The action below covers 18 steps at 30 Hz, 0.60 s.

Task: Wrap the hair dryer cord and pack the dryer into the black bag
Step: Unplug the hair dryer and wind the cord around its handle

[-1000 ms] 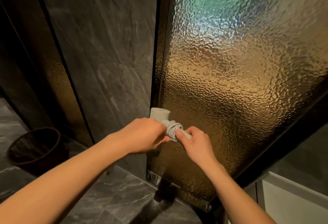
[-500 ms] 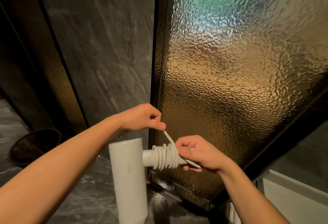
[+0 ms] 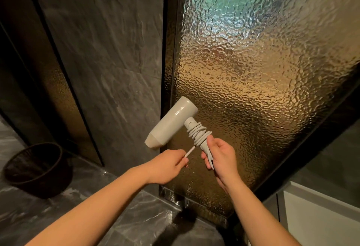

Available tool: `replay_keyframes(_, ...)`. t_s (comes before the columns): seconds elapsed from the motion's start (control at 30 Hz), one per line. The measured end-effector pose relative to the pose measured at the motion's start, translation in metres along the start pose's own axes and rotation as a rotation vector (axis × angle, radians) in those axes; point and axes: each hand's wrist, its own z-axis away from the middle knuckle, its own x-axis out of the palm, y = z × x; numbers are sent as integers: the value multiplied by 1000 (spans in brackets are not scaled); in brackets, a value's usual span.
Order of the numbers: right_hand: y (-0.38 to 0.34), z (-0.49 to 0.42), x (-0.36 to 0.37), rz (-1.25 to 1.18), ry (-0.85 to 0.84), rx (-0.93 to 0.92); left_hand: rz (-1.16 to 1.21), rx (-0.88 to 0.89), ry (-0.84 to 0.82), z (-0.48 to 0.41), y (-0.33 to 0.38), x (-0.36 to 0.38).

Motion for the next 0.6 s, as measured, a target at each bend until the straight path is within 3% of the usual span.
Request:
replay_keyframes(0.2,9,8,2,473,107,-39,-449,42,23,10,17,-27)
replay_keyframes(0.37,8,15,-2,792,-13,-8,-690,231,32,2,31,-56)
replay_keyframes(0.5,6,26,-8,729,-219,16,-517,342,-69,-12,38,-68)
replay_keyframes(0.6,10,35,-10,682,-273,10,-308,397,-68,-20,37,-67)
